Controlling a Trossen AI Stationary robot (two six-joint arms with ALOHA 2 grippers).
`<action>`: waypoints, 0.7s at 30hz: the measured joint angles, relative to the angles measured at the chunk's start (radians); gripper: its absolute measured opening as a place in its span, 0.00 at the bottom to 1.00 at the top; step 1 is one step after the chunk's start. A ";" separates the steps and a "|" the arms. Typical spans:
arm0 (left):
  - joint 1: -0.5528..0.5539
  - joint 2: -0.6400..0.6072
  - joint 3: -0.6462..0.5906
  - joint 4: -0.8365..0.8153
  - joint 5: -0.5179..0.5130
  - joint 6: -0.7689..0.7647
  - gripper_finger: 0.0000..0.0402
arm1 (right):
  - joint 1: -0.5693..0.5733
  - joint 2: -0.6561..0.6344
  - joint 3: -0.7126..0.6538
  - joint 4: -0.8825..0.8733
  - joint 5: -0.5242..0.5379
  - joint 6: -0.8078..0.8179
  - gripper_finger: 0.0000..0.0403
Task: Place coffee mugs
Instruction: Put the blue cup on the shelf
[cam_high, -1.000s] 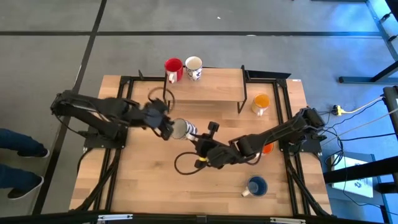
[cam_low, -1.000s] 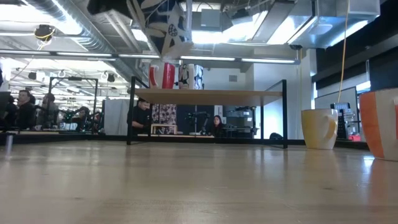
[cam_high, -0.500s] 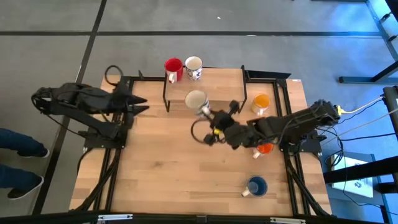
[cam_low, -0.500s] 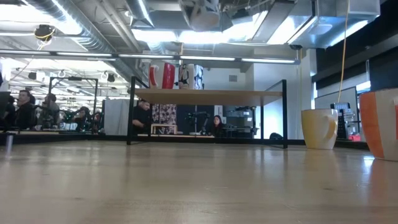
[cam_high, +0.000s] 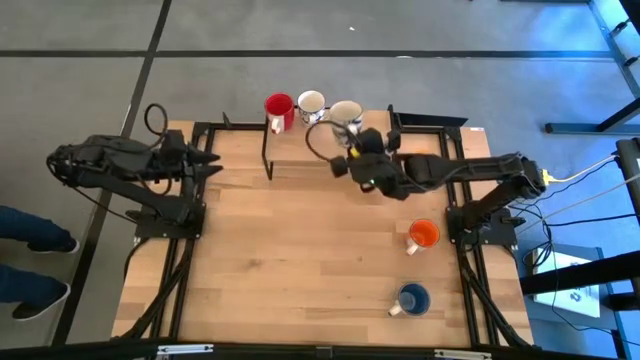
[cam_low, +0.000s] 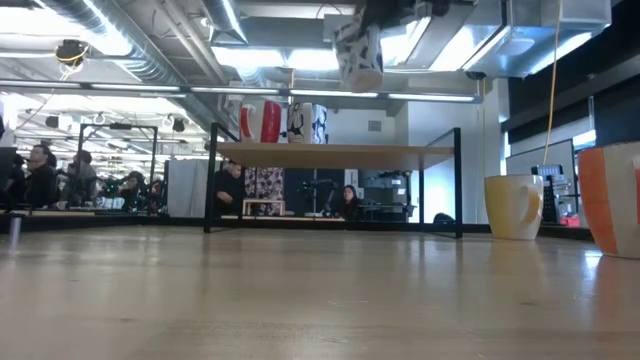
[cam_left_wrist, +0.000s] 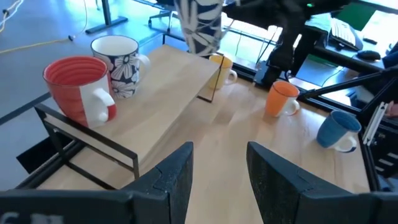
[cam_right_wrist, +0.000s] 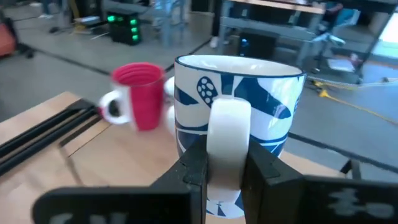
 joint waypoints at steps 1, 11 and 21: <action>0.000 -0.005 0.000 0.000 0.000 0.007 0.36 | -0.017 0.006 0.000 0.002 0.006 0.007 0.10; 0.000 -0.011 0.000 0.002 -0.002 0.012 0.36 | -0.185 0.109 0.000 0.086 -0.049 0.058 0.10; 0.000 -0.010 0.000 0.012 -0.060 0.064 0.36 | -0.259 0.130 -0.200 0.420 -0.090 -0.024 0.10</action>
